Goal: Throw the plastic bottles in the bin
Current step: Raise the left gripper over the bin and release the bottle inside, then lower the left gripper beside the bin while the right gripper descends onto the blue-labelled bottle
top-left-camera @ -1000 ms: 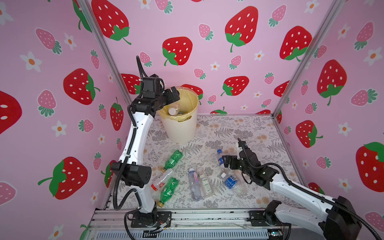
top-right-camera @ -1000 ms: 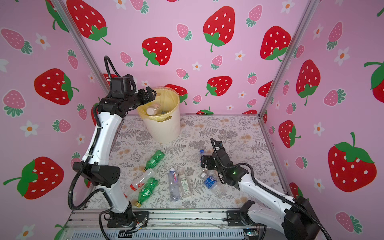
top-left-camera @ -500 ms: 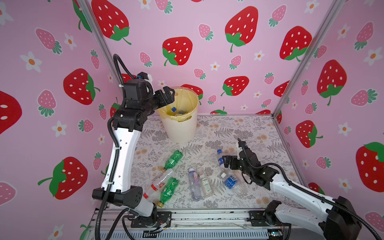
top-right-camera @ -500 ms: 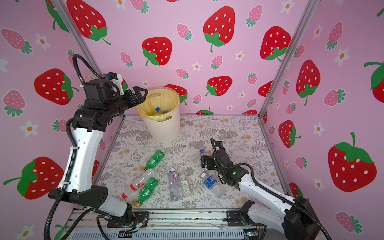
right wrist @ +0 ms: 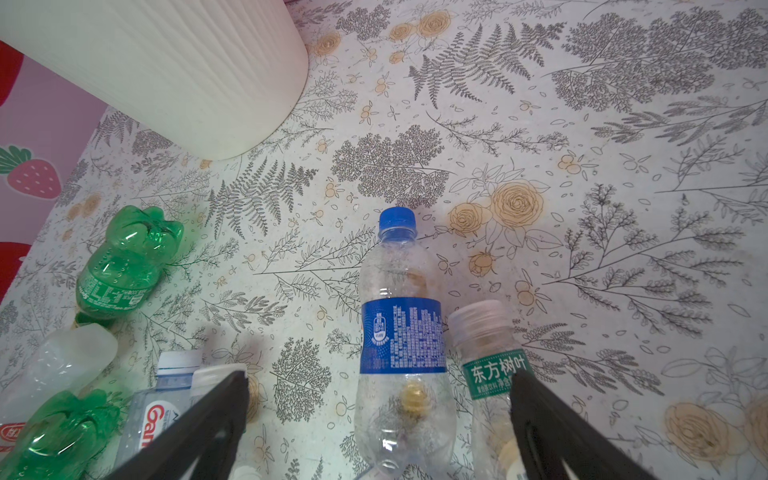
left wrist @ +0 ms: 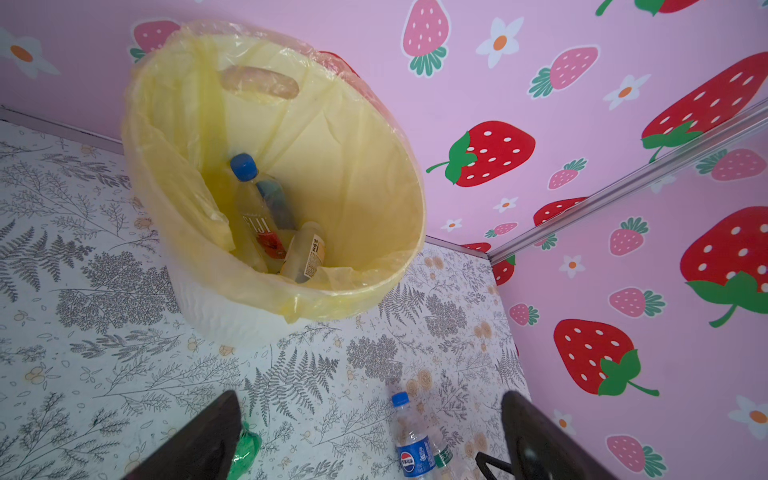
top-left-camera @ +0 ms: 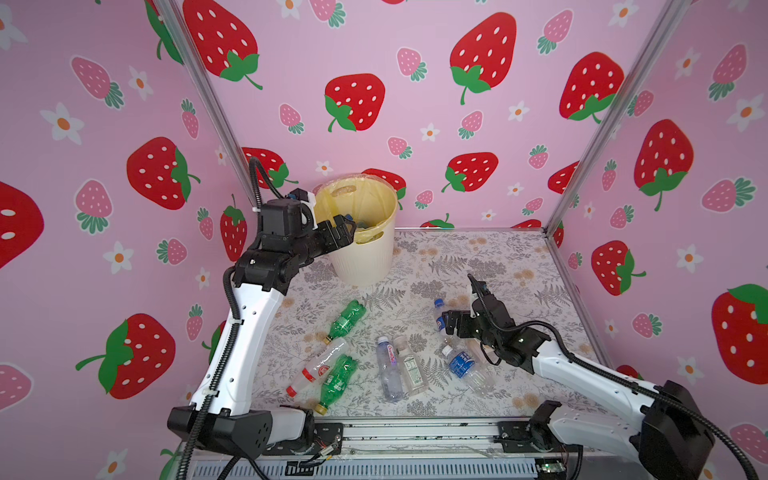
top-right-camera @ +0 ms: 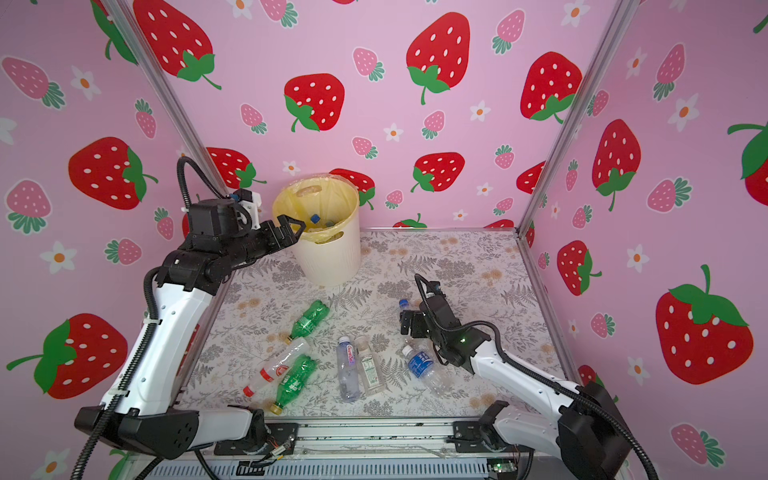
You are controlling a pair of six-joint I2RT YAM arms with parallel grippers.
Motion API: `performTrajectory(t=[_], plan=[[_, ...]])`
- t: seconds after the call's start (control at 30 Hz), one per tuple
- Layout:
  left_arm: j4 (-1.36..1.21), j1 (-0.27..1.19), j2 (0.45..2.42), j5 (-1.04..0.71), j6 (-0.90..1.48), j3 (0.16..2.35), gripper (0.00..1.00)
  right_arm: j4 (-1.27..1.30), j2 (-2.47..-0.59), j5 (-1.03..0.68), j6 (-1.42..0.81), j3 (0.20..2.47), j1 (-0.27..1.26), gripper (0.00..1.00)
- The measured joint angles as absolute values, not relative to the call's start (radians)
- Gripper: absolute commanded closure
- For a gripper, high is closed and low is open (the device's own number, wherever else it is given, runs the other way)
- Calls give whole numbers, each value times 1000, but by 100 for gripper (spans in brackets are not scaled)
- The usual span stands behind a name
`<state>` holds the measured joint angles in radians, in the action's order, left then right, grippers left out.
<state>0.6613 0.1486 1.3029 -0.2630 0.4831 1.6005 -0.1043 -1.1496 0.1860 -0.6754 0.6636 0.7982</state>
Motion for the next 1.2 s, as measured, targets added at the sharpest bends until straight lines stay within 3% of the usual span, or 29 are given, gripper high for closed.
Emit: performTrajectory(t=[0.5, 1.2], plan=[[649, 152, 1153, -260, 468, 1278, 1, -139, -1249, 147, -661, 719, 798, 1], [715, 151, 1144, -184, 411, 1148, 1, -229, -1337, 134, -651, 792, 798, 0]])
